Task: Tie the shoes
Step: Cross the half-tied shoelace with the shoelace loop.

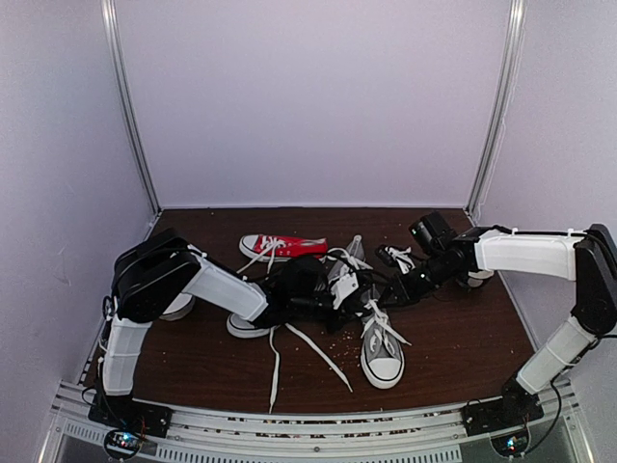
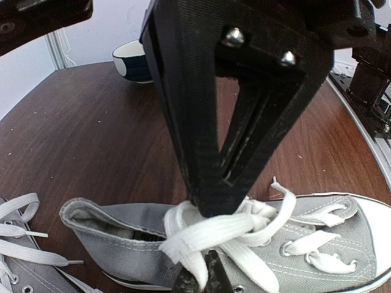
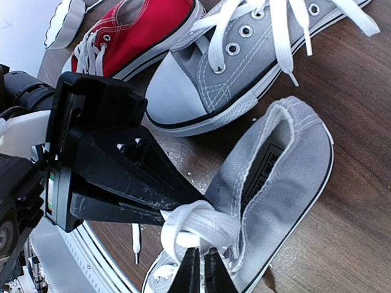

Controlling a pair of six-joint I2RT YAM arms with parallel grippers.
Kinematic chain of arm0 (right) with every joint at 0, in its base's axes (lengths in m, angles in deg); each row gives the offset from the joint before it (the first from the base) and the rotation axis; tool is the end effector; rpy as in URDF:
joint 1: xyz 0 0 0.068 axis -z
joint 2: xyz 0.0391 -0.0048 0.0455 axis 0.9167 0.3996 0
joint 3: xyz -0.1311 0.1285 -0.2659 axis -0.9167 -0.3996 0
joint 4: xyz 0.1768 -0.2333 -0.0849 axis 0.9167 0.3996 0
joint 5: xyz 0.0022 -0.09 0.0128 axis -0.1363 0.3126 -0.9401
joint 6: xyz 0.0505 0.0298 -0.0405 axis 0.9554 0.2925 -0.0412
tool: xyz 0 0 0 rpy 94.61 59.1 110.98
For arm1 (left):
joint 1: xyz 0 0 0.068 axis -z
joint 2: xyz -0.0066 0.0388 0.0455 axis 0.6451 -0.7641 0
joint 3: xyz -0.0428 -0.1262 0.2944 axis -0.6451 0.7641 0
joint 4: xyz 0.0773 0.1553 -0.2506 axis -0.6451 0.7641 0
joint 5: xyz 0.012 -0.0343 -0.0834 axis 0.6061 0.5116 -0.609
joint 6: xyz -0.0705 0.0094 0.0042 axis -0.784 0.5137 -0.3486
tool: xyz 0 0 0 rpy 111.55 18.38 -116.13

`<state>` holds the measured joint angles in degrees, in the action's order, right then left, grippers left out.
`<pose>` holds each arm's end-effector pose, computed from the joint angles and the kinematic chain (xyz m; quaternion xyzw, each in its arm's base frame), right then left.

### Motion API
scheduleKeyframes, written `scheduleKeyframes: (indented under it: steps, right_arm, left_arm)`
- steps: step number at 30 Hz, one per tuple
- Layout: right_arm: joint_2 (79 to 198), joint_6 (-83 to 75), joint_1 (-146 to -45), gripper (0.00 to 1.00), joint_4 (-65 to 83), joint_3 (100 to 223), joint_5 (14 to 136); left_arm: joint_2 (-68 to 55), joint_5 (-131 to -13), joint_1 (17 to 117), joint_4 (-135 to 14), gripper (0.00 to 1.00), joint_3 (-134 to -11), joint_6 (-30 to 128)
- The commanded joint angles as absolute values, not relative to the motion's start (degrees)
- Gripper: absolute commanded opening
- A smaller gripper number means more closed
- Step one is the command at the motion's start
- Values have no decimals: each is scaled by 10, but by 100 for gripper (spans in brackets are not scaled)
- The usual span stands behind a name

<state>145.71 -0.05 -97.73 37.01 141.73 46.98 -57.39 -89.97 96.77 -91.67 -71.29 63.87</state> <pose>0.2792 0.2101 0.2185 -0.2389 0.8923 0.3656 0.1146 0.2751 -0.4640 0.1159 0.5145 0.6350 -0.4100 0.4049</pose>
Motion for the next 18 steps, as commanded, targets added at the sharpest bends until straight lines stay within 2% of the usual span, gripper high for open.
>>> scheduleKeyframes:
  steps: [1, 18]
  right_arm:
    - [1467, 12, -984, 5, 353, 1422, 465]
    - [1498, 29, -993, 15, 350, 1442, 455]
  left_arm:
    - [-579, -916, 962, -954, 3, -722, 629]
    - [-587, -927, 962, -963, 3, -727, 616]
